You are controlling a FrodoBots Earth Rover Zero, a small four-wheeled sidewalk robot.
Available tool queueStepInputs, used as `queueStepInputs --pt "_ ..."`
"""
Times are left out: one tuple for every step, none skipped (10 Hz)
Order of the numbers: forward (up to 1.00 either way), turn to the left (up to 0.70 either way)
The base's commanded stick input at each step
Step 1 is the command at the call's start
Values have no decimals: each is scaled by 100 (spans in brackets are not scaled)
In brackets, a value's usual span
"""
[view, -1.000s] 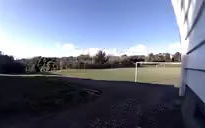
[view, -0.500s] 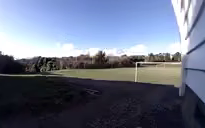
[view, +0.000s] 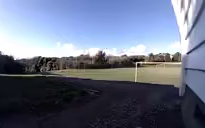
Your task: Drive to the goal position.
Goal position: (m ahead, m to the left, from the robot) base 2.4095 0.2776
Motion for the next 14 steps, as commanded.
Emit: queueStepInputs --pt "4 0" --pt "4 0" --pt "3 0" --pt "0 0" --pt "2 0" --pt "4 0" --pt "4 0" --pt "4 0" --pt "4 0" --pt "4 0" --pt "4 0" --pt "4 0" --pt "4 0" --pt "4 0"
